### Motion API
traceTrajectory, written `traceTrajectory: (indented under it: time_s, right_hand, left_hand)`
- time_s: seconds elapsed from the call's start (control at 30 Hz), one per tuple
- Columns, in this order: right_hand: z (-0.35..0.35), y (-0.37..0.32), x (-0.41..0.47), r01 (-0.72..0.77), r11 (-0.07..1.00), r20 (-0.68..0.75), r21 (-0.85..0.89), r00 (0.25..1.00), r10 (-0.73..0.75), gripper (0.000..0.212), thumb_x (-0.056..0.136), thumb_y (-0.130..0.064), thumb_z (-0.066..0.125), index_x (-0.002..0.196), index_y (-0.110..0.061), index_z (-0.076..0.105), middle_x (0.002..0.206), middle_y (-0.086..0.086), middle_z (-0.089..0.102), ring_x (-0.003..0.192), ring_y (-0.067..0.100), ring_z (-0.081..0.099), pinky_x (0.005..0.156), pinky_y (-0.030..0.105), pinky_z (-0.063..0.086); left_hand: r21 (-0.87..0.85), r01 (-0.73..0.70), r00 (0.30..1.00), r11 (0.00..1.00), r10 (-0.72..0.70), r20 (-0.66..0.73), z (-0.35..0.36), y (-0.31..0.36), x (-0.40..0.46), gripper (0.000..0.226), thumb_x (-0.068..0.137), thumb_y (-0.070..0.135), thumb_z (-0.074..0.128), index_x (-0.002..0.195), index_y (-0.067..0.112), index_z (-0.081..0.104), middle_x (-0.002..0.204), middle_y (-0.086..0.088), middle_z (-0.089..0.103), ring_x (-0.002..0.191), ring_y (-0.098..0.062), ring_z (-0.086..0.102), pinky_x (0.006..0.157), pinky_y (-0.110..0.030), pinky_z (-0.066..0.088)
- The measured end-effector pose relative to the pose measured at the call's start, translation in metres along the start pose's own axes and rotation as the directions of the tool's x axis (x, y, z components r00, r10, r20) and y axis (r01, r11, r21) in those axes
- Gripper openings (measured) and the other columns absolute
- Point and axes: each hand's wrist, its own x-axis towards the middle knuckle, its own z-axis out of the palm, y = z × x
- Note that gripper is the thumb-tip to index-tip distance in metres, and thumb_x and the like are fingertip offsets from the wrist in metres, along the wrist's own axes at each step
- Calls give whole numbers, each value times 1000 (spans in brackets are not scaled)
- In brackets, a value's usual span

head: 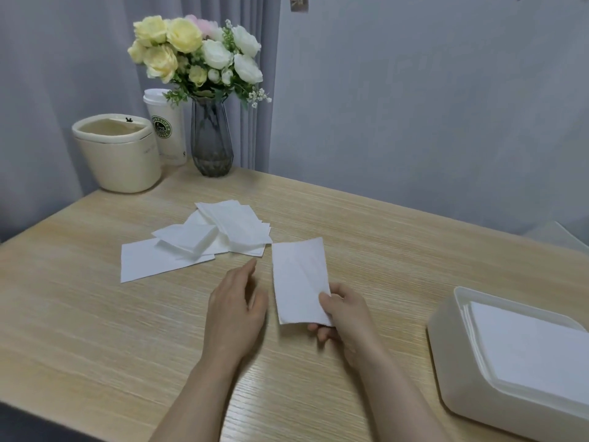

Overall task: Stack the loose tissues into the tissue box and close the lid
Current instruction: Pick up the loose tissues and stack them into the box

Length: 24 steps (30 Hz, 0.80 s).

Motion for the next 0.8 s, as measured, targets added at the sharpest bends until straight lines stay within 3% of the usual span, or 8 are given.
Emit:
traceTrajectory:
  time_s: [0.1,0.17,0.2,0.27,0.33,0.47,0.6,0.8]
  right_hand:
    - [7,9,-3,48,997,-19,54,999,-47,14,98,-5,44,104,-6,57,79,10,69,35,18,50,35,25,40]
    - [8,14,-3,89,995,-20,41,996,-89,12,99,-7,47,103,-7,58,88,11,71,35,18,48,36,26,41]
    - [7,14,-4,104,994,-13,44,995,-104,12,98,-8,48,103,-7,58,89,11,71,35,19,48,36,26,41]
    - [7,14,-3,118,991,3,61,993,-118,10,98,-8,50,103,-6,59,84,11,71,34,19,46,34,25,39]
    - [10,12,-3,129,989,20,66,991,-130,10,97,-7,51,102,-6,60,76,9,69,33,18,44,33,23,37]
    - [23,7,0,150,988,64,44,986,-153,10,97,-9,52,103,-8,60,69,5,69,33,18,44,35,24,37]
    - [43,3,9,175,984,80,31,981,-177,10,97,-10,52,104,-6,59,67,5,68,33,18,44,35,24,36]
    - [72,-4,22,193,980,105,41,975,-196,9,97,-10,52,103,-7,58,64,2,66,34,18,45,38,27,36]
  left_hand:
    - [-246,134,991,960,-127,46,-3,9,1,44,98,26,56,141,25,46,121,9,63,110,6,56,103,-25,42]
    - [-332,186,982,925,-162,99,-4,13,2,37,98,26,56,132,34,46,104,21,63,93,21,55,88,-5,41]
    - [-371,211,976,905,-175,128,-4,14,3,31,98,26,57,125,38,49,97,24,62,88,21,56,84,-3,42]
    - [-469,253,964,846,-182,193,-5,14,6,22,95,29,62,110,45,63,92,13,65,87,5,61,89,-25,51]
    - [-516,261,960,816,-166,223,-5,15,11,25,93,27,62,110,44,68,88,-2,69,86,-15,64,85,-44,53]
    - [-556,255,963,791,-157,219,-15,14,23,29,97,4,54,118,21,63,71,9,72,72,-6,68,65,-20,52]
    - [-579,281,957,765,-181,226,-28,9,36,25,96,3,54,111,18,66,98,0,76,91,-17,71,78,-29,55]
    - [-618,288,958,732,-219,187,-43,-6,47,18,97,5,54,105,14,67,96,-5,76,88,-20,71,79,-36,54]
